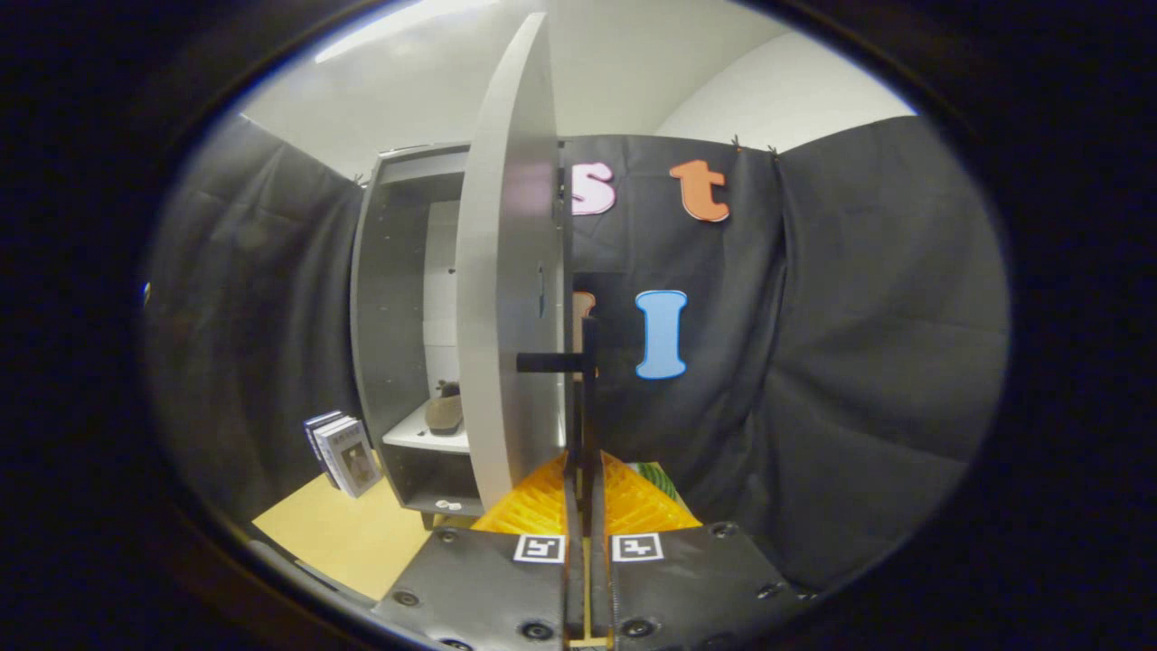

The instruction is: Open the shoe cabinet door, grab the shoes and put them into the shoe cabinet, then close the shoe cabinet door.

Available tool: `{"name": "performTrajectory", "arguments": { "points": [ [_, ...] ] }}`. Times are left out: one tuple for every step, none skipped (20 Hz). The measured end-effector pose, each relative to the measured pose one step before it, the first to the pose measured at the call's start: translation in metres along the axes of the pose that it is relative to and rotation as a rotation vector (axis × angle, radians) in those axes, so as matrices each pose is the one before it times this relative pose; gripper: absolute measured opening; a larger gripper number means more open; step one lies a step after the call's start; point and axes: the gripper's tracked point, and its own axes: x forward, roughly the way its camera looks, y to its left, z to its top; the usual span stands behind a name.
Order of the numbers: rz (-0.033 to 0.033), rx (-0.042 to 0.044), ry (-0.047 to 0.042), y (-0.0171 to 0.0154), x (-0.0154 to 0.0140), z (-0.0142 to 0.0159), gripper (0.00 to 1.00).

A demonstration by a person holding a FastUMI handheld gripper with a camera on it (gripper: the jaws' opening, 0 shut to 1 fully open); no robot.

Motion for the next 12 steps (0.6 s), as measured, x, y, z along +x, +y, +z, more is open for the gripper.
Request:
{"name": "performTrajectory", "arguments": {
  "points": [
    [-0.01267, 0.00103, -0.00125, -0.00677, 0.00178, 0.00091, 0.04],
    [-0.00371, 0.00123, -0.00039, -0.00697, 0.00190, 0.00096, 0.03],
    [0.00397, 0.00969, 0.00392, -0.00190, 0.00094, 0.00027, 0.02],
    [0.00598, 0.00221, 0.00160, 0.00003, -0.00011, -0.00136, 0.02],
    [0.00731, -0.01011, -0.00332, -0.00002, 0.00151, 0.00190, 0.03],
    [0.00797, -0.00944, 0.00023, -0.00164, -0.00031, 0.00003, 0.03],
    [0.00717, 0.00109, 0.00029, -0.00081, 0.00022, 0.00022, 0.02],
    [0.00356, 0.00374, 0.00256, -0.00238, 0.00046, -0.00113, 0.02],
    [-0.00419, 0.00433, 0.00263, -0.00294, -0.00040, -0.00037, 0.02],
    [-0.00874, -0.00012, 0.00153, -0.00526, -0.00128, 0.00098, 0.02],
    [-0.00736, -0.00239, -0.00074, -0.00352, -0.00135, 0.00102, 0.03],
    [-0.00438, -0.00254, 0.00187, -0.00098, -0.00302, -0.00199, 0.03]
  ]
}}
